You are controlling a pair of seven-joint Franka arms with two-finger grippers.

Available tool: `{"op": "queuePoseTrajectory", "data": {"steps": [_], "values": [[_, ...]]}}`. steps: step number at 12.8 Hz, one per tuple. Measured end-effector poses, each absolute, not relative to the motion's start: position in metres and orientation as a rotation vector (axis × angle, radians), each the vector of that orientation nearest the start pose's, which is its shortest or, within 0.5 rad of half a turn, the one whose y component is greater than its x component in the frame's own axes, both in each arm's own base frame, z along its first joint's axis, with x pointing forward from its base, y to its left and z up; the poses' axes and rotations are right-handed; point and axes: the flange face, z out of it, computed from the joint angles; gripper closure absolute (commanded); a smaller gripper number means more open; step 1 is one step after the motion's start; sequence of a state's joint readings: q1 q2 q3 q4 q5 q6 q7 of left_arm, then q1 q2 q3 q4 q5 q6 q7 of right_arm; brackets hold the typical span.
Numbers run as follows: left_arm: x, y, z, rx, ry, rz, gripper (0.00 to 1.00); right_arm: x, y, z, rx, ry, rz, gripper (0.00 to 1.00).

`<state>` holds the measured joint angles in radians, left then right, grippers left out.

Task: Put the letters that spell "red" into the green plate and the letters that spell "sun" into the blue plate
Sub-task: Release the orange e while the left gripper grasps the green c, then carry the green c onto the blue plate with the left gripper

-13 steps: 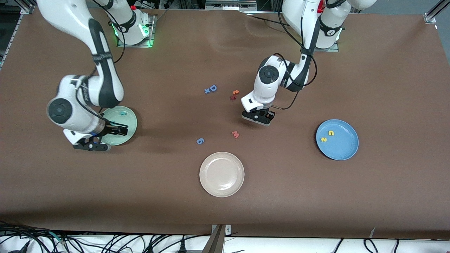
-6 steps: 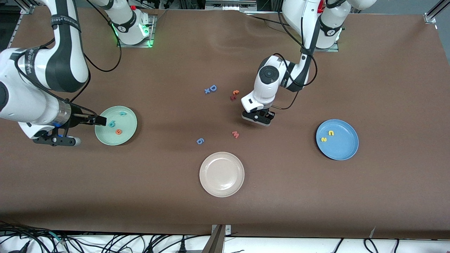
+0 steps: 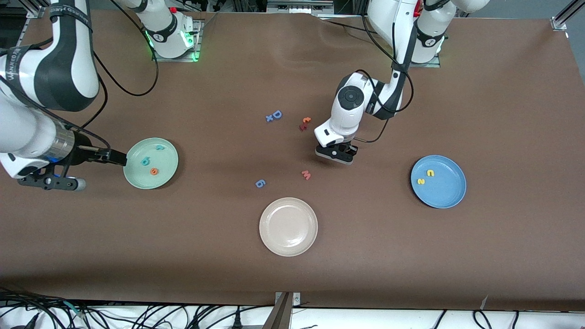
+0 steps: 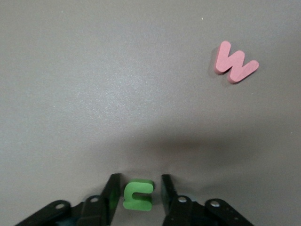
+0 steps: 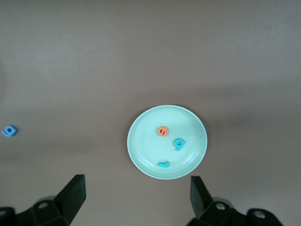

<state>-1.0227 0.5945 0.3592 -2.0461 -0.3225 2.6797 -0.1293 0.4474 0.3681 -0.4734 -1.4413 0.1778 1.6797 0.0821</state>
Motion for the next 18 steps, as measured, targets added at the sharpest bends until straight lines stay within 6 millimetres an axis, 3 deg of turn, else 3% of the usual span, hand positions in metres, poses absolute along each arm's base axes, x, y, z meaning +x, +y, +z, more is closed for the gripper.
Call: {"op": "queuePoseTrajectory", "data": {"steps": [3, 6, 10, 14, 16, 18], "values": [[0.478, -0.362, 0.171, -3.100, 0.492, -0.166, 0.73, 0.653, 0.025, 0.519, -3.088, 0.193, 0.071, 0.02], [0.480, -0.360, 0.172, -3.102, 0.482, -0.165, 0.75, 0.644, 0.032, 0.544, -3.125, 0.185, 0.020, 0.02], [0.506, -0.333, 0.182, -3.136, 0.381, -0.180, 0.79, 0.640, 0.032, 0.544, -3.127, 0.188, 0.037, 0.00], [0.547, -0.277, 0.241, -3.207, 0.250, -0.084, 0.79, 0.642, 0.031, 0.526, -3.130, 0.190, 0.084, 0.00], [0.563, -0.237, 0.266, -3.231, 0.238, -0.034, 0.79, 0.645, 0.029, 0.518, -3.130, 0.197, 0.097, 0.00], [0.572, -0.195, 0.279, -3.239, 0.231, 0.037, 0.79, 0.646, 0.025, 0.515, -3.129, 0.206, 0.100, 0.00]]}}
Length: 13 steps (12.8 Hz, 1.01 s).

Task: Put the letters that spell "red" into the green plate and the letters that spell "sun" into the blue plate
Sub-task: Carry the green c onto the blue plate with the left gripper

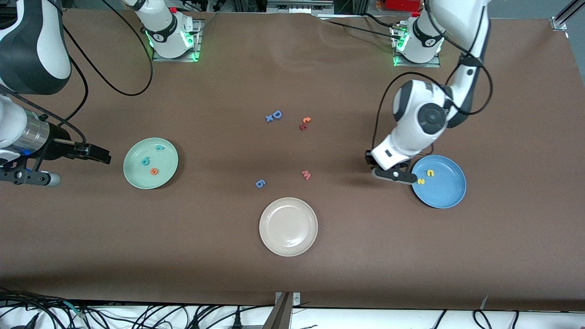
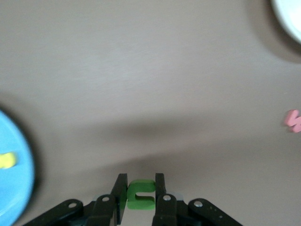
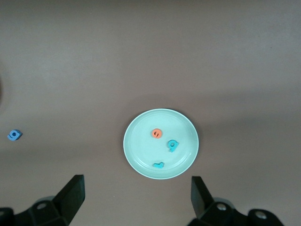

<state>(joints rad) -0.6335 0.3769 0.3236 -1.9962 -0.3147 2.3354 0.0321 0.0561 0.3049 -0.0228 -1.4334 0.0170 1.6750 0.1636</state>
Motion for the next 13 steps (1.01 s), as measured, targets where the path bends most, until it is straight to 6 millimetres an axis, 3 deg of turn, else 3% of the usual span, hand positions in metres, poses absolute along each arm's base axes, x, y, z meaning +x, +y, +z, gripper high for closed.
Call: {"op": "queuePoseTrajectory", "data": {"steps": [3, 6, 10, 11, 13], "values": [[0.582, -0.139, 0.284, -3.200, 0.209, 0.102, 0.78, 0.647, 0.023, 0.514, -3.129, 0.211, 0.097, 0.00], [0.588, -0.097, 0.281, -3.176, 0.216, 0.118, 0.78, 0.649, 0.020, 0.510, -3.129, 0.219, 0.100, 0.00], [0.594, -0.022, 0.259, -3.154, 0.318, 0.165, 0.75, 0.652, 0.020, 0.505, -3.128, 0.220, 0.093, 0.00], [0.596, -0.009, 0.255, -3.153, 0.319, 0.171, 0.69, 0.652, 0.020, 0.504, -3.128, 0.220, 0.092, 0.00], [0.600, 0.001, 0.248, -3.147, 0.317, 0.177, 0.00, 0.654, 0.020, 0.502, -3.128, 0.220, 0.087, 0.00]]}}
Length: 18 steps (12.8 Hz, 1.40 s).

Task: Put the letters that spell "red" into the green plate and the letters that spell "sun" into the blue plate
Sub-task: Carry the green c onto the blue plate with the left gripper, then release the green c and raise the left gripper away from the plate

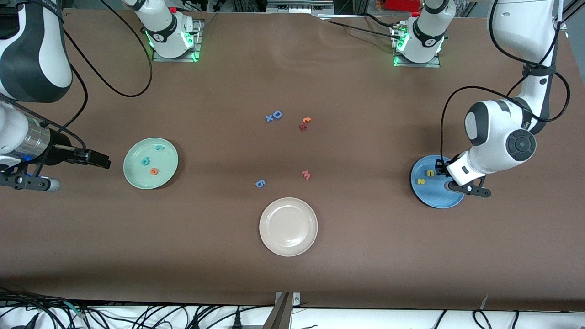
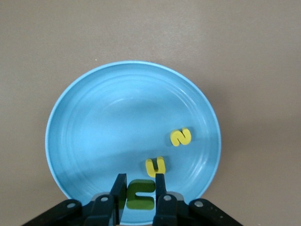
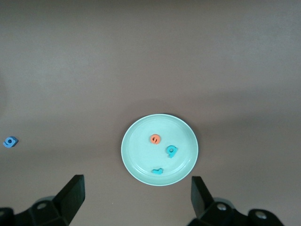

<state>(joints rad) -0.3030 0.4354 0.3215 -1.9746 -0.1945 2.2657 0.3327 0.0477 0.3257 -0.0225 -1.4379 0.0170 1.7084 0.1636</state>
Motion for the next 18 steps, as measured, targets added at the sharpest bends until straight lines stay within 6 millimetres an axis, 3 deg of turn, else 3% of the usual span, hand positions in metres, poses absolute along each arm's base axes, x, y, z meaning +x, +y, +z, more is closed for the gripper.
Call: {"op": "queuePoseTrajectory", "data": {"steps": [4, 8, 12, 14, 16, 18], "values": [[0.610, -0.004, 0.252, -3.143, 0.332, 0.148, 0.00, 0.655, 0.020, 0.501, -3.128, 0.220, 0.080, 0.00], [0.634, -0.010, 0.287, -3.128, 0.366, 0.077, 0.00, 0.652, 0.019, 0.510, -3.127, 0.222, 0.065, 0.00], [0.655, -0.020, 0.376, -3.137, 0.289, 0.091, 0.00, 0.648, 0.025, 0.516, -3.126, 0.206, 0.076, 0.00], [0.653, -0.008, 0.416, -3.123, 0.251, 0.039, 0.00, 0.646, 0.026, 0.515, -3.126, 0.203, 0.091, 0.00], [0.645, 0.012, 0.446, -3.146, 0.209, 0.003, 0.00, 0.646, 0.025, 0.519, -3.125, 0.204, 0.084, 0.00], [0.635, 0.019, 0.474, -3.143, 0.215, -0.020, 0.00, 0.645, 0.025, 0.521, -3.125, 0.205, 0.081, 0.00]]}}
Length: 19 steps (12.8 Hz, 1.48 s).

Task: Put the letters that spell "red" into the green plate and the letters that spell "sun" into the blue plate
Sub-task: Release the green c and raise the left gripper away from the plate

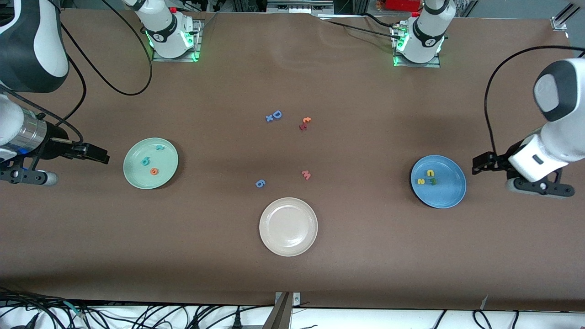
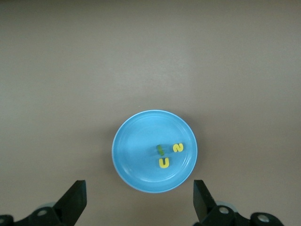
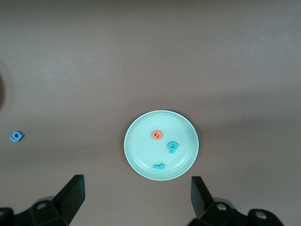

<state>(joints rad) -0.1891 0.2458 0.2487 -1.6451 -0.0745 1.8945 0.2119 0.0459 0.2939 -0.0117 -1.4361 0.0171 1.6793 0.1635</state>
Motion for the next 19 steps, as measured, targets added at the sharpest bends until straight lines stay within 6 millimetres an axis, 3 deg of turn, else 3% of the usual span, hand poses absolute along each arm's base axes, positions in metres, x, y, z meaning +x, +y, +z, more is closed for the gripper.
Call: {"op": "queuePoseTrajectory", "data": {"steps": [4, 6, 13, 19], "values": [[0.611, 0.003, 0.527, -3.154, 0.164, -0.057, 0.00, 0.644, 0.025, 0.524, -3.125, 0.205, 0.072, 0.00], [0.605, -0.001, 0.543, -3.158, 0.157, -0.085, 0.00, 0.644, 0.026, 0.527, -3.124, 0.203, 0.066, 0.00], [0.587, 0.010, 0.574, -3.149, 0.146, -0.119, 0.00, 0.641, 0.026, 0.535, -3.123, 0.202, 0.045, 0.00], [0.578, 0.004, 0.573, -3.160, 0.099, -0.026, 0.00, 0.644, 0.025, 0.539, -3.120, 0.205, -0.013, 0.00]]}}
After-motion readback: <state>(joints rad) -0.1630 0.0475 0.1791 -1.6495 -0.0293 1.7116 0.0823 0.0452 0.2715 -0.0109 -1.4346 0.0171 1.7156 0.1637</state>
